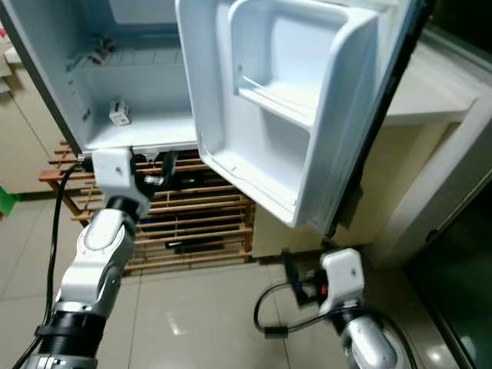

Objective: Restocking fridge

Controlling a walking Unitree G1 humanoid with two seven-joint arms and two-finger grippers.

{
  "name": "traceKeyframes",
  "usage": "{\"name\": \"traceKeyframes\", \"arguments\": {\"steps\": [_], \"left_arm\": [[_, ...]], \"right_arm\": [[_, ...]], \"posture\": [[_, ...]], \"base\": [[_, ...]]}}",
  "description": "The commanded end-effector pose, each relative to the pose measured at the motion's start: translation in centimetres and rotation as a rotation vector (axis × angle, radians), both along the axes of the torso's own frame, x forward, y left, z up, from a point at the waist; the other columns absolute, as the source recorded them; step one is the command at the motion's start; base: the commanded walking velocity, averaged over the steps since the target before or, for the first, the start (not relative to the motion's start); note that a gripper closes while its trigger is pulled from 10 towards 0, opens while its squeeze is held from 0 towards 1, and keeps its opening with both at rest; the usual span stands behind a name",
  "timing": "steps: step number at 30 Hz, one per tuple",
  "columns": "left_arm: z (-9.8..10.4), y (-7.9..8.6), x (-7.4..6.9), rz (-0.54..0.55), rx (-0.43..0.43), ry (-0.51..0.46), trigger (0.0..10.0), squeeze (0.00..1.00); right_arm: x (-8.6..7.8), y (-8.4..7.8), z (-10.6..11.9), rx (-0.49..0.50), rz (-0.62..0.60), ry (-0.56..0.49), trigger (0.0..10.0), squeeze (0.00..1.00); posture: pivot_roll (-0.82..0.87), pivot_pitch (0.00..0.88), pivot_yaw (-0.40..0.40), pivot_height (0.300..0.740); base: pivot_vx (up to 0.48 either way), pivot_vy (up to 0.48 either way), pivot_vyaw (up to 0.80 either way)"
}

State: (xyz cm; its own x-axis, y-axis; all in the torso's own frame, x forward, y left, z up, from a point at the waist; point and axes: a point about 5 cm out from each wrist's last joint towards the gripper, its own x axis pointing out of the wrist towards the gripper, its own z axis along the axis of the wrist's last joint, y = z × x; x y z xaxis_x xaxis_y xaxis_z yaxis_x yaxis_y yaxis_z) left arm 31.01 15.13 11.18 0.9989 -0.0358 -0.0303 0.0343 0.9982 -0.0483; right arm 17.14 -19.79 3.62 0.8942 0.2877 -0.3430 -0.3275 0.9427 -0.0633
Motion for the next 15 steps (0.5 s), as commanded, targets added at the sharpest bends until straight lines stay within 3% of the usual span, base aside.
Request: {"name": "traceKeyframes", "arguments": {"steps": [1,3,4,5,6,7,8,10,12,15], "left_arm": [[-1.3,0.7,0.3,0.04,-0.002,0.086,10.0,0.0],[-2.1,1.0,0.3,0.055,0.004,0.138,10.0,0.0],[-4.6,2.5,0.1,0.121,0.047,0.281,10.0,0.0],[-4.6,2.5,0.1,0.121,0.047,0.281,10.0,0.0],[-7.1,3.5,-0.4,0.149,0.084,0.432,10.0,0.0],[-7.1,3.5,-0.4,0.149,0.084,0.432,10.0,0.0],[-8.4,3.5,-0.7,0.126,0.113,0.509,10.0,0.0],[-9.1,3.3,-1.0,0.102,0.142,0.543,10.0,0.0],[-9.3,3.2,-1.0,0.097,0.151,0.551,10.0,0.0],[-12.0,2.7,-2.7,0.031,0.183,0.684,10.0,0.0]], "right_arm": [[-0.7,-0.9,-1.5,-0.042,-0.008,0.066,10.0,0.14],[-0.9,-1.3,-1.9,-0.061,-0.033,0.077,10.0,0.15],[-0.5,-3.2,-3.1,-0.163,-0.145,0.123,10.0,0.14],[-0.5,-3.2,-3.1,-0.163,-0.145,0.123,10.0,0.14],[1.6,-6.5,-2.5,-0.288,-0.375,0.082,10.0,0.14],[1.6,-6.5,-2.5,-0.288,-0.375,0.082,10.0,0.14],[3.5,-8.6,-0.8,-0.357,-0.537,0.009,10.0,0.14],[5.1,-9.6,0.8,-0.38,-0.617,-0.058,10.0,0.14],[5.6,-9.8,1.3,-0.386,-0.636,-0.079,10.0,0.14],[10.0,-9.3,6.1,-0.364,-0.649,-0.29,10.0,0.15]], "posture": [[-0.18,0.0,0.042,0.74],[-0.18,0.0,0.044,0.74],[-0.18,0.0,0.049,0.74],[-0.18,0.0,0.049,0.74],[-0.19,0.0,0.055,0.74],[-0.19,0.0,0.055,0.74],[-0.19,0.0,0.06,0.74],[-0.19,0.0,0.065,0.74],[-0.19,0.0,0.065,0.74],[-0.19,0.0,0.068,0.74]], "base": [[0.0,0.0,0.0],[0.0,0.0,0.0],[0.0,0.0,0.0],[0.0,0.0,0.0],[0.0,0.0,0.0],[0.0,0.0,0.0],[0.0,0.0,0.0],[0.0,0.0,0.0],[0.0,0.0,0.0],[0.0,0.0,0.0]]}}
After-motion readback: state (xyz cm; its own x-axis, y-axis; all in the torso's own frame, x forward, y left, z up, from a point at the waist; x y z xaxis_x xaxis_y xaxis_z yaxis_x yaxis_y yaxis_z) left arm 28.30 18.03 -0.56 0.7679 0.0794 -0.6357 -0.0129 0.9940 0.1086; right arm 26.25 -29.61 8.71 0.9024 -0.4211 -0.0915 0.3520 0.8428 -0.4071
